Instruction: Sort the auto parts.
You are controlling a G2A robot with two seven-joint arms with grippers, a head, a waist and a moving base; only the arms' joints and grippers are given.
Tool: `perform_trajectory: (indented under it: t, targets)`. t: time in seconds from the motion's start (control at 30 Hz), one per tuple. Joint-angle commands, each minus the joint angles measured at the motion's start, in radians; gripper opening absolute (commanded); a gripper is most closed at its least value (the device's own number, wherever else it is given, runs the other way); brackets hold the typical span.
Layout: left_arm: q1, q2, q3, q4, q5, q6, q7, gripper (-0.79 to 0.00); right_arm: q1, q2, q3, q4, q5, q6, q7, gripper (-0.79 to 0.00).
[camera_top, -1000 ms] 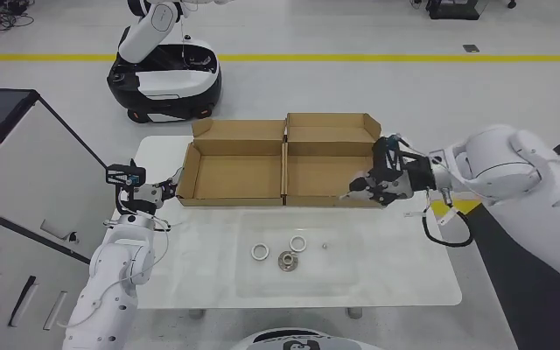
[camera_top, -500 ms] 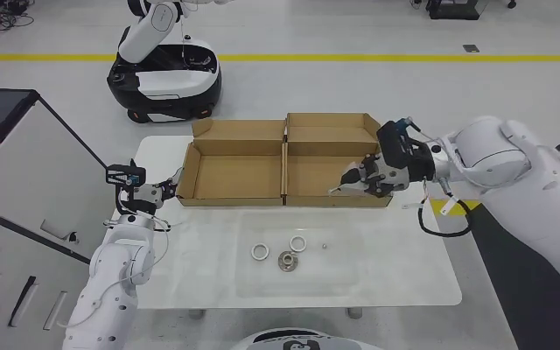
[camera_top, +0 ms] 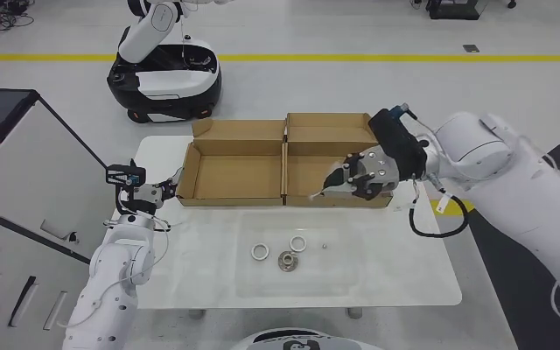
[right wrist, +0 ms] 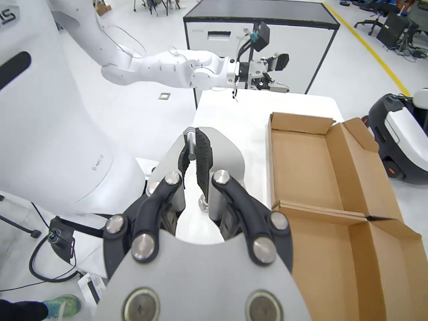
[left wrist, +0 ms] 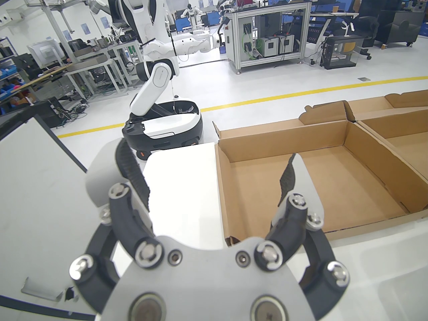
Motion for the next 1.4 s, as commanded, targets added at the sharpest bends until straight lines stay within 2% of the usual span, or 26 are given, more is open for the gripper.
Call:
perform_trajectory:
  t: [0.0, 0.43, 0.9, 1.37]
  targets:
    - [0.0, 0.0, 0.0, 0.0, 0.0, 0.0, 0.0, 0.0, -0.003, -0.005, 0.003, -0.009, 0.076, 0.0, 0.0, -0.785]
    - [0.0, 0.0, 0.0, 0.0, 0.0, 0.0, 0.0, 0.0, -0.041, -0.024, 0.057, -0.057, 0.357, 0.0, 0.0, -0.785]
    - [0.0, 0.0, 0.0, 0.0, 0.0, 0.0, 0.0, 0.0, -0.095, -0.045, 0.14, -0.128, 0.585, 0.0, 0.0, -0.785]
    - [0.0, 0.0, 0.0, 0.0, 0.0, 0.0, 0.0, 0.0, -0.106, -0.049, 0.154, -0.13, 0.595, 0.0, 0.0, -0.785]
